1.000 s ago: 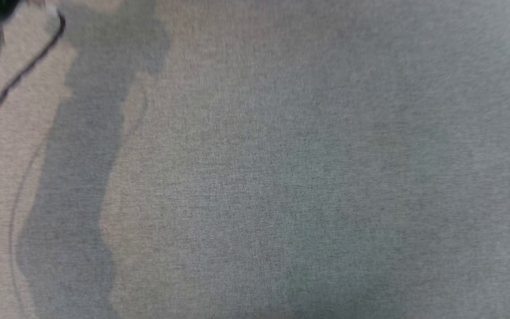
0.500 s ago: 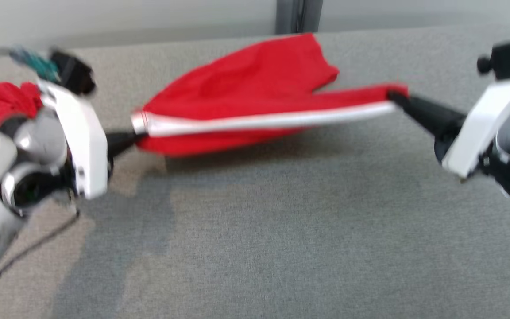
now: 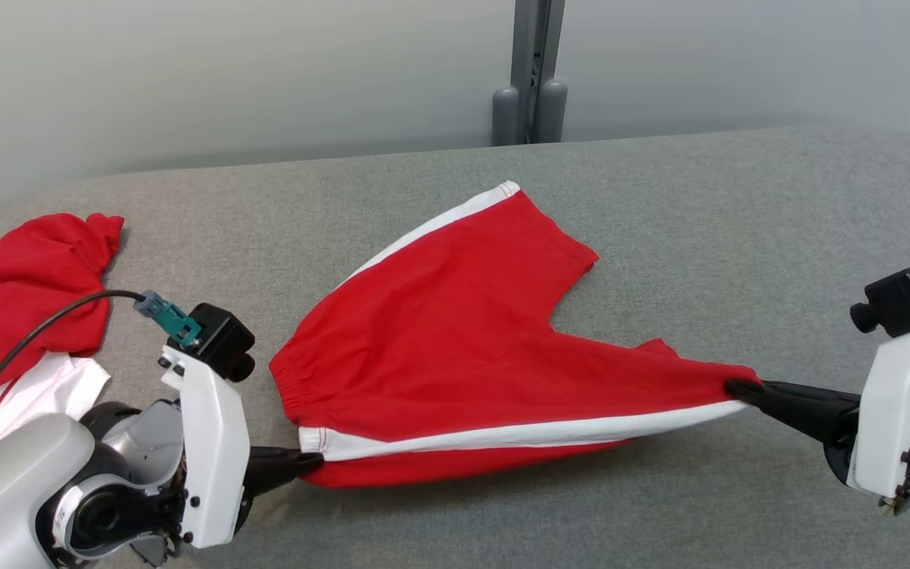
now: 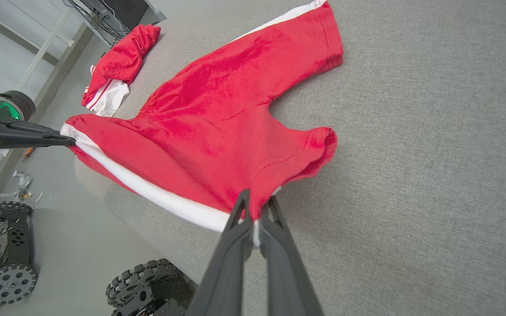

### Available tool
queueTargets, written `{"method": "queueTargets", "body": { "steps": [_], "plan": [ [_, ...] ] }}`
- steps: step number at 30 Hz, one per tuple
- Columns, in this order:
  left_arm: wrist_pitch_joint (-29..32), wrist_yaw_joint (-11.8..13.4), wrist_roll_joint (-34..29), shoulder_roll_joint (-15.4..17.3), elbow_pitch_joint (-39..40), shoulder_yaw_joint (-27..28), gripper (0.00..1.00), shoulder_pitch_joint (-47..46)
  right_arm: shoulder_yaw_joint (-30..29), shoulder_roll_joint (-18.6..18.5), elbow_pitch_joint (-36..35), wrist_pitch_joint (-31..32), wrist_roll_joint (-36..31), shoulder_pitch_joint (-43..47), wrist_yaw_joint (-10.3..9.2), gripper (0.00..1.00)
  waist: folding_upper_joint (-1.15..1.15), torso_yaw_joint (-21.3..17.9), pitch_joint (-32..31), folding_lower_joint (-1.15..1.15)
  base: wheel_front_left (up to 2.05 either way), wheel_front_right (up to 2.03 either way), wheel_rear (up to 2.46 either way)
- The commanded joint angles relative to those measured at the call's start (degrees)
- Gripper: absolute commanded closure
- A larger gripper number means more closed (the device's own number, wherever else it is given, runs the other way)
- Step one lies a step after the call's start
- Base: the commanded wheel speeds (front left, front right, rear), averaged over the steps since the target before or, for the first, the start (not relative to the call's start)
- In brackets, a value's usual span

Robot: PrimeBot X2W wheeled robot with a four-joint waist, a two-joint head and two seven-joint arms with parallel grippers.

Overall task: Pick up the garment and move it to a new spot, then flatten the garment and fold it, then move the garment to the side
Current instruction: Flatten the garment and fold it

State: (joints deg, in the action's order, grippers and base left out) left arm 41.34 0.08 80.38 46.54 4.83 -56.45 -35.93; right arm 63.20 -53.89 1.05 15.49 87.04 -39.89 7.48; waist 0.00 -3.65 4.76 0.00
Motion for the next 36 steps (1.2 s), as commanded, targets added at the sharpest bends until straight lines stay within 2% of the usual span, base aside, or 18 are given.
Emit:
{"method": "queueTargets", "body": {
  "steps": [1,6,9,13,14,18,20,26,36],
  "plan": [
    [0.21,0.61,0.26,0.61,0.51,-0.01,1.00,0.96,-0.31,-0.52,-0.83,0.68,0.41,0.46,0.03,1.00,0.00,0.23,-0.22,0.00,0.00,0.00,0.00],
    [1.38,1.34,1.43,0.54,0.42,0.11,1.00,0.56,-0.91,0.13,-0.44,2.54,0.56,-1.08,0.03,1.00,0.00,1.10,0.28,0.00,0.00,0.00,0.00],
    [3.44,1.70,3.33,-0.26,-1.46,1.00,1.00,-1.80,-1.00,1.44,2.62,5.62,1.08,-3.33,0.03,1.00,0.00,1.92,1.35,0.00,0.00,0.00,0.00],
    [7.09,2.37,6.14,-4.26,-7.04,2.37,1.00,-7.07,-1.45,7.49,11.51,11.92,-0.12,-11.55,0.03,1.00,0.00,4.04,4.74,0.00,0.00,0.00,0.00],
    [8.06,2.39,6.75,-6.48,-10.26,3.01,1.00,-9.71,-1.71,10.90,17.06,14.99,-0.51,-16.05,0.03,1.00,0.00,5.41,6.65,0.00,0.00,0.00,0.00],
    [9.19,2.07,6.77,-11.22,-16.74,3.49,1.00,-14.76,-1.57,17.51,28.37,18.52,-2.71,-23.66,0.03,1.00,0.00,8.42,10.40,0.00,0.00,0.00,0.00],
    [9.48,2.10,6.91,-12.91,-19.03,3.57,1.00,-16.15,-1.75,19.35,31.17,18.94,-3.00,-25.51,0.03,1.00,0.00,9.56,11.47,0.00,0.00,0.00,0.00],
    [9.39,1.49,7.08,-17.69,-25.00,4.28,1.00,-20.02,-2.15,21.90,38.08,18.41,-4.87,-30.04,0.03,1.00,0.00,12.74,13.93,0.00,0.00,0.00,0.00],
    [8.21,-0.80,7.07,-21.31,-31.83,5.58,1.00,-23.74,-2.30,23.51,45.99,16.50,-7.54,-35.71,0.03,1.00,0.00,15.17,17.64,0.00,0.00,0.00,0.00]
  ]
}}
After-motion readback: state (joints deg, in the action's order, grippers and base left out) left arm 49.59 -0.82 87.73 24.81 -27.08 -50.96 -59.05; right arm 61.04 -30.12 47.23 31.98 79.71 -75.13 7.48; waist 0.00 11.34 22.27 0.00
